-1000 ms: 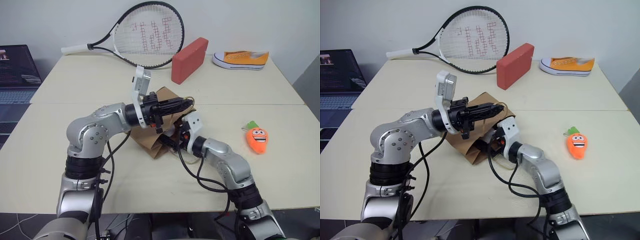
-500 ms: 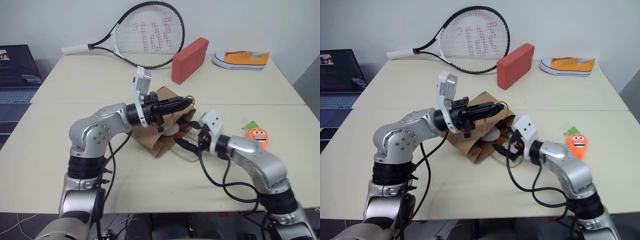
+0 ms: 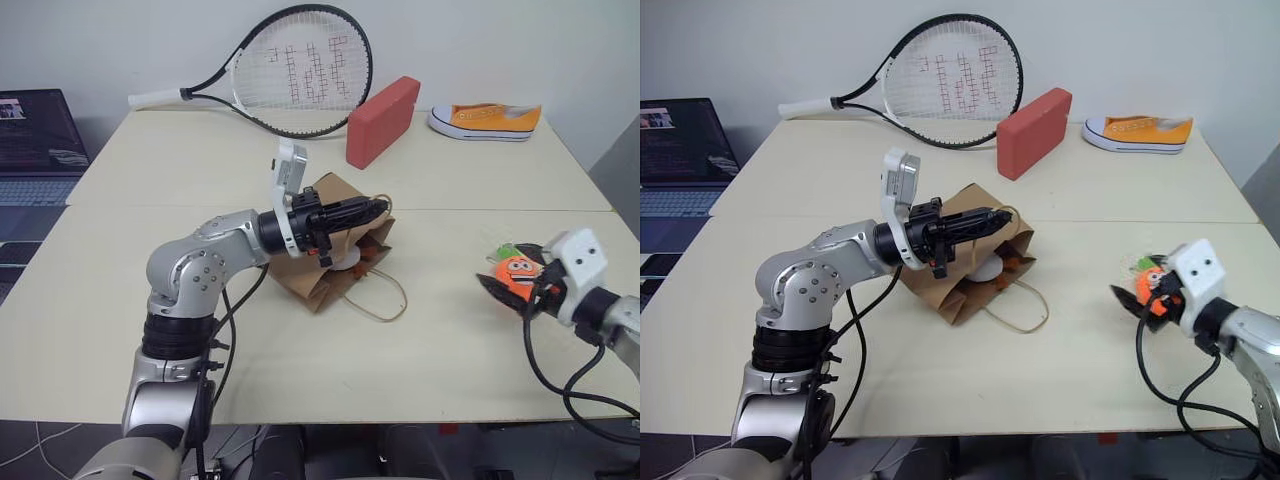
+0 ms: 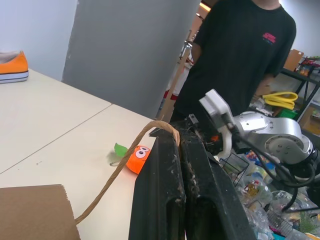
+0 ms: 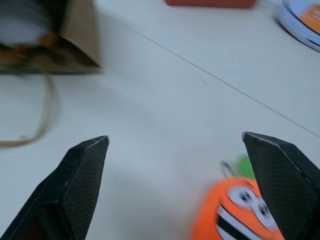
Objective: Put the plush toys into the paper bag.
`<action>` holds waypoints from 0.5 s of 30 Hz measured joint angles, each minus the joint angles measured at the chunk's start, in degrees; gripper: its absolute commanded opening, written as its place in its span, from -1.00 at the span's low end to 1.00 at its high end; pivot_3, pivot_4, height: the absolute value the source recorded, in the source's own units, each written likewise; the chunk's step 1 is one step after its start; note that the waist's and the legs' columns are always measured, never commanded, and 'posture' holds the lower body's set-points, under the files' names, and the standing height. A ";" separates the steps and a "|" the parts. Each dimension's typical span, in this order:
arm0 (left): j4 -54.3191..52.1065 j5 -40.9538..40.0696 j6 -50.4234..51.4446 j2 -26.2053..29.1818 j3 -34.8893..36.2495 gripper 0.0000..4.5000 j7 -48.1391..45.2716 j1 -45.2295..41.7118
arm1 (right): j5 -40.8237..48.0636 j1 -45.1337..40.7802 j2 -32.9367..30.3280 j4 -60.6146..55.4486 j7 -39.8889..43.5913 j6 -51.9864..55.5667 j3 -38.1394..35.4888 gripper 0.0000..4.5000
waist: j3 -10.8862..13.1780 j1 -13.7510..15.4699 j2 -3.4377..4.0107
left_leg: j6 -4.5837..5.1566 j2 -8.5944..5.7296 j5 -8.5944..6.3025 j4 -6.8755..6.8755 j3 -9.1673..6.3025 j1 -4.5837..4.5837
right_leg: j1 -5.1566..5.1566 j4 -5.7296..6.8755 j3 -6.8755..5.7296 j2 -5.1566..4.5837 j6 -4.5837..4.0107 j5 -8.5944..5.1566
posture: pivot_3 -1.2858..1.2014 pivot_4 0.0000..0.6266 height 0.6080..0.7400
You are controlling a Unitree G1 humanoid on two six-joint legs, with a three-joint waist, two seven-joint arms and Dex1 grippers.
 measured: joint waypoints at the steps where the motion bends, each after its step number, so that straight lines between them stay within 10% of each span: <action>1: 0.00 0.10 -0.27 -0.28 -0.08 -1.00 0.00 0.00 | -0.03 0.66 1.45 1.00 -0.98 -0.06 -0.60 0.99 | 0.00 0.00 0.00 | 0.00 0.00 0.00 0.00 0.00 0.00 | 0.00 0.00 0.00 0.00 0.00 0.00 | 0.03 -0.52 1.00; 15: 0.00 0.75 -1.82 -0.73 -1.12 -1.00 -0.02 1.13 | 4.49 -1.19 9.02 15.73 -6.89 1.92 -6.92 0.91 | -0.04 -0.13 0.09 | 0.00 0.00 0.00 0.01 0.04 0.04 | 0.02 0.01 0.04 0.01 0.00 0.00 | 0.03 -0.52 1.00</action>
